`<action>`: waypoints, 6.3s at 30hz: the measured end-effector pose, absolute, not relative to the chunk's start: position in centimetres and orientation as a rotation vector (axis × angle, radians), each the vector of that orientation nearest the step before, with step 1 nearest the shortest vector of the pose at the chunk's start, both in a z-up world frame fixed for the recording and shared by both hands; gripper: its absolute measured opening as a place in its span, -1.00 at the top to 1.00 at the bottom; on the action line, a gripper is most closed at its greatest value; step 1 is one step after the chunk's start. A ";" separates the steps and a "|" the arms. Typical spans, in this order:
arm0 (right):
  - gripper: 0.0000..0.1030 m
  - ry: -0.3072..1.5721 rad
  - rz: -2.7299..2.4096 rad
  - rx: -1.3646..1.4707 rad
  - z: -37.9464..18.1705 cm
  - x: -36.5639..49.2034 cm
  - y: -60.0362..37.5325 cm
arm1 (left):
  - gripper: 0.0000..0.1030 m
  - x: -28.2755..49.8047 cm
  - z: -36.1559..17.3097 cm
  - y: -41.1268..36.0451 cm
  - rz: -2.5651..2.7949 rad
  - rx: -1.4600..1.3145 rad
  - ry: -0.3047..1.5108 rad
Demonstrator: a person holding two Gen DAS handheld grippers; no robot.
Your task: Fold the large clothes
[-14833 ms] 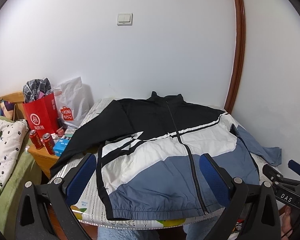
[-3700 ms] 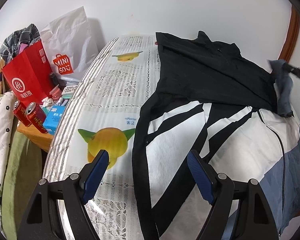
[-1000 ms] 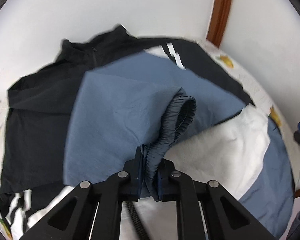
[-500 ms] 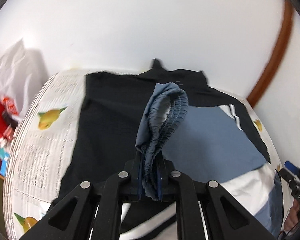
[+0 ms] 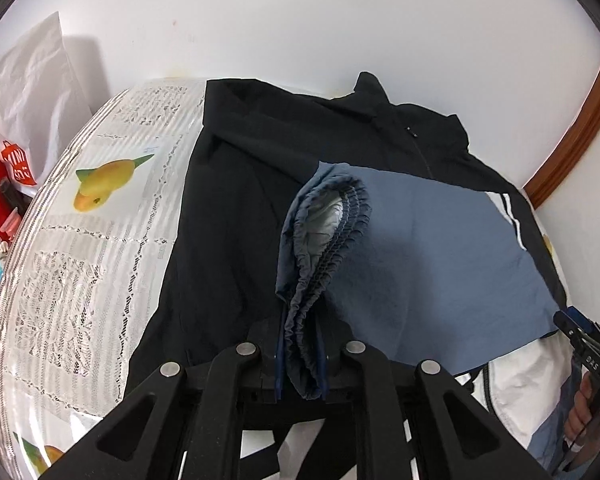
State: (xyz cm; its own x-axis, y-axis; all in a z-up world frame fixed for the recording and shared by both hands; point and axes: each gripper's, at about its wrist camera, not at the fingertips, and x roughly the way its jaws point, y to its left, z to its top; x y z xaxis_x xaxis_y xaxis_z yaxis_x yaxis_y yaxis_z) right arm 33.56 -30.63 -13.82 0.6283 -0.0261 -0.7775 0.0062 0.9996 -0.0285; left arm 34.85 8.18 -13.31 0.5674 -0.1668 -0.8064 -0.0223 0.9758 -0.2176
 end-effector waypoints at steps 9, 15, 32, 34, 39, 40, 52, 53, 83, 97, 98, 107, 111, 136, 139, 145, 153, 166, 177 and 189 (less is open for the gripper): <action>-0.32 0.933 -0.086 -0.032 -15.5 34.0 -30.9 | 0.54 34.3 -12.8 8.1 -0.044 -0.142 0.949; -0.32 0.910 -0.092 -0.056 -14.2 32.6 -30.6 | 0.53 32.9 -11.5 7.8 -0.021 -0.076 0.906; -0.32 0.943 -0.150 0.020 -12.3 25.3 -34.6 | 0.37 25.6 -9.9 9.5 -0.037 -0.060 0.936; -0.33 0.943 -0.160 0.021 -12.4 23.7 -35.4 | 0.15 23.9 -10.1 10.1 -0.031 -0.065 0.943; -0.47 0.935 -0.193 0.031 -12.9 19.7 -37.3 | -0.15 20.1 -10.6 11.4 -0.011 -0.063 0.959; -0.48 0.937 -0.197 0.031 -13.0 18.9 -37.7 | -0.16 19.4 -10.8 11.7 -0.009 -0.068 0.967; -0.48 1.013 -0.202 0.050 -16.7 13.1 -39.3 | -0.25 12.4 -13.8 13.9 0.047 -0.096 1.021; -0.48 1.016 -0.200 0.052 -17.0 12.9 -39.3 | -0.25 12.1 -14.1 13.8 0.044 -0.099 1.023; 0.91 0.902 -0.095 0.046 -15.5 9.1 -35.4 | 0.86 8.1 -14.3 9.6 0.063 -0.046 1.041; 0.92 0.726 -0.035 0.137 -8.4 4.5 -36.5 | 0.88 4.5 -8.0 9.8 -0.027 -0.110 0.849; 0.92 0.718 -0.035 0.138 -8.1 4.5 -36.5 | 0.88 4.5 -7.7 9.7 -0.028 -0.112 0.840; 0.92 0.665 -0.032 0.181 -5.7 5.6 -36.6 | 0.88 6.3 -5.1 10.9 -0.037 -0.159 0.763; 0.92 0.645 -0.032 0.207 -4.4 7.0 -36.9 | 0.88 7.3 -3.9 11.0 -0.036 -0.164 0.729; 0.92 0.617 -0.045 0.294 -2.1 21.9 -37.8 | 0.88 22.6 -2.0 9.6 -0.041 -0.152 0.715; 0.92 0.627 -0.051 0.276 -3.2 23.8 -37.6 | 0.87 24.3 -2.9 9.7 -0.025 -0.148 0.728; 0.91 0.659 -0.074 0.275 -5.8 27.1 -38.2 | 0.87 27.7 -5.0 10.4 0.012 -0.159 0.768; 0.89 0.719 -0.109 0.253 -9.6 30.4 -38.9 | 0.86 30.8 -8.9 11.1 0.065 -0.171 0.862; 0.61 0.835 -0.136 0.221 -12.4 32.1 -39.5 | 0.40 31.6 -10.9 10.9 0.059 -0.185 0.947; 0.23 0.801 -0.170 0.155 -9.5 25.7 -41.5 | -0.14 27.3 -8.1 12.4 -0.002 -0.183 0.872; 0.23 0.920 -0.151 0.231 -14.2 24.1 -43.1 | -0.12 24.9 -13.0 15.5 0.058 -0.183 0.968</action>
State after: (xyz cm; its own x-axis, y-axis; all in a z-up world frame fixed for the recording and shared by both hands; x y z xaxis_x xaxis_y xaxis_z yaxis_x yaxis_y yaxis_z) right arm 24.13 -43.07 -14.17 0.5976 -0.0306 -0.8012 0.2271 0.9648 0.1326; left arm 24.90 15.53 -12.97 0.5671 -0.0324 -0.8230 -0.1309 0.9830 -0.1289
